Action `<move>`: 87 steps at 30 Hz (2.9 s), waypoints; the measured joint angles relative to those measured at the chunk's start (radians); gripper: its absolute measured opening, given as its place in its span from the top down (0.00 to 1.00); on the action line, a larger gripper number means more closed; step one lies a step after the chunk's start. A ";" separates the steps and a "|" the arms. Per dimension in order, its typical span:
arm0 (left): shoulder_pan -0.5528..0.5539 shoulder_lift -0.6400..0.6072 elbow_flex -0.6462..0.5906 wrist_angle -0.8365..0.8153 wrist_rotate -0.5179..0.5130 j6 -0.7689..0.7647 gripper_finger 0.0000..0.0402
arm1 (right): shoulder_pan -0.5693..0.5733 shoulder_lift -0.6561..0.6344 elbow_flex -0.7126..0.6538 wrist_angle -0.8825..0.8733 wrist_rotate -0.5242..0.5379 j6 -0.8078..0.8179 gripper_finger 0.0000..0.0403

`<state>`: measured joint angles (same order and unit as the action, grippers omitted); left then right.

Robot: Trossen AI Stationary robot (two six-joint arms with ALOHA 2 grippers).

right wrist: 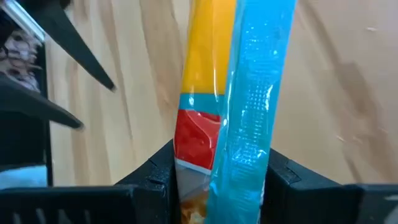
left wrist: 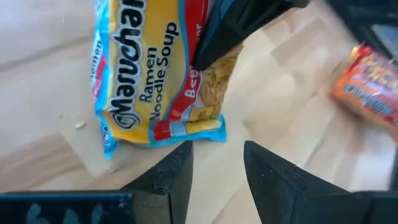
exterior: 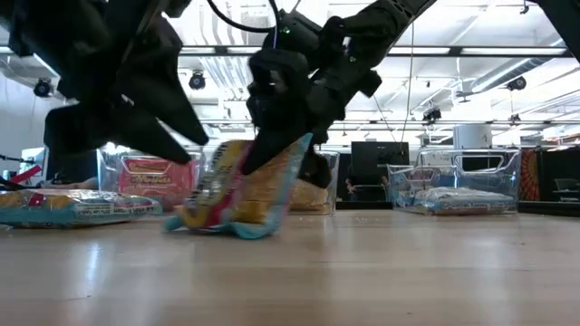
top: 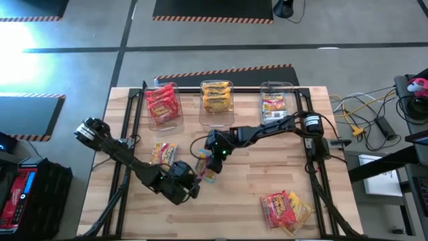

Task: Sort Maruchan noodles
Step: Put the blue noodle pack into the right transparent bin

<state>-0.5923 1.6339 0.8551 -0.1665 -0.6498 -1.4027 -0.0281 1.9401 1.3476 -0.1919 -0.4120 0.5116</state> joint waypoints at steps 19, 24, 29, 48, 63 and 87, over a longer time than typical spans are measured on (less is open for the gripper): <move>0.046 -0.036 0.001 0.015 -0.236 -0.024 0.69 | -0.145 -0.357 -0.104 -0.300 0.242 -0.164 0.69; 0.112 -0.035 0.001 0.027 -0.273 -0.016 0.69 | -0.207 -0.495 -0.164 -0.300 0.342 -0.157 0.68; 0.208 -0.036 0.001 0.083 -0.292 0.109 0.69 | -0.287 -0.633 -0.226 -0.276 0.453 -0.156 0.69; 0.789 -0.033 0.002 0.662 0.371 1.025 0.69 | -0.676 -0.836 -0.382 -0.245 0.547 -0.143 0.69; 0.899 0.001 0.003 0.698 0.484 1.053 0.69 | -0.877 -0.832 -0.450 -0.243 0.546 -0.269 0.69; 0.910 0.001 0.079 0.664 0.450 1.058 0.69 | -0.965 -0.824 -0.621 0.017 0.360 -0.343 0.68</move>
<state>0.3172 1.6352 0.9344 0.4972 -0.1993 -0.3447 -0.9928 1.1160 0.7267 -0.1754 -0.0517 0.1686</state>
